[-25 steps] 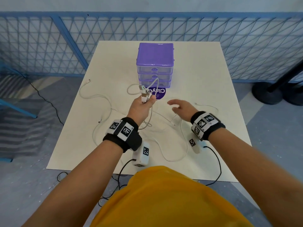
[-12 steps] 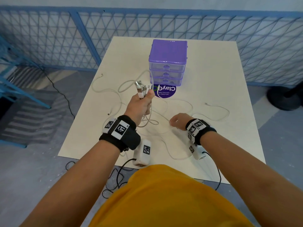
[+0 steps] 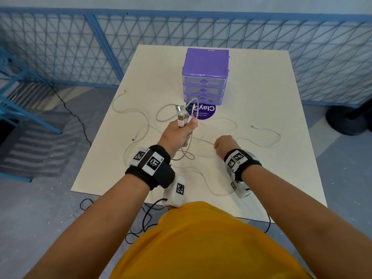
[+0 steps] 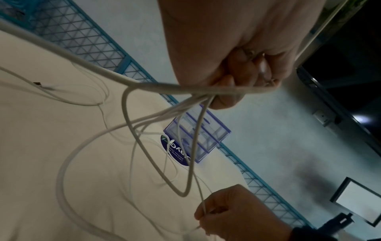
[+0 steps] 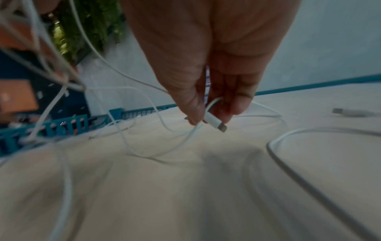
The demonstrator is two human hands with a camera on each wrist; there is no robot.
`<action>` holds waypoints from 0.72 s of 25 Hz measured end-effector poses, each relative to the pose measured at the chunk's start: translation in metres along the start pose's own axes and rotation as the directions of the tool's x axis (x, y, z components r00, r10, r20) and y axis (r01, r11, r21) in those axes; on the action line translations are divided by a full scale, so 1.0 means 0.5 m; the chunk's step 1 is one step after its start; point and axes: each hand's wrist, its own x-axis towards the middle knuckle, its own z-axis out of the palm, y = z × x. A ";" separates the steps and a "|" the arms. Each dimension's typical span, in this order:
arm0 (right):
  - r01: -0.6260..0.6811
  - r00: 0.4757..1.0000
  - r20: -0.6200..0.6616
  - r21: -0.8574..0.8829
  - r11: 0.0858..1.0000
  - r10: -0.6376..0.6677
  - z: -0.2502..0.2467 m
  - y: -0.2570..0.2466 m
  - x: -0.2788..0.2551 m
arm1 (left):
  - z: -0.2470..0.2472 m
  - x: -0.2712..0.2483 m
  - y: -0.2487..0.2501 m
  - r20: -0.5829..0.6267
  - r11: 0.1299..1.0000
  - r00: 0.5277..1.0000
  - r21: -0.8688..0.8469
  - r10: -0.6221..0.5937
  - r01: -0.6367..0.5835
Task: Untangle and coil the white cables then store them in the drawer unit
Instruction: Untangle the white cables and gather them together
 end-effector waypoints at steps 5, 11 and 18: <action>-0.228 0.965 0.025 0.566 0.792 0.260 -0.010 0.016 0.002 | 0.013 0.001 -0.017 0.057 0.995 0.997 0.084 -0.059 0.054; -0.228 0.921 -0.036 0.760 0.609 0.389 -0.013 0.052 -0.003 | 0.017 -0.003 -0.032 0.043 0.978 0.990 0.165 -0.135 0.126; -0.133 0.940 -0.106 0.763 0.632 0.326 -0.008 0.086 -0.014 | 0.019 -0.003 -0.028 0.003 0.974 0.991 0.182 -0.137 0.134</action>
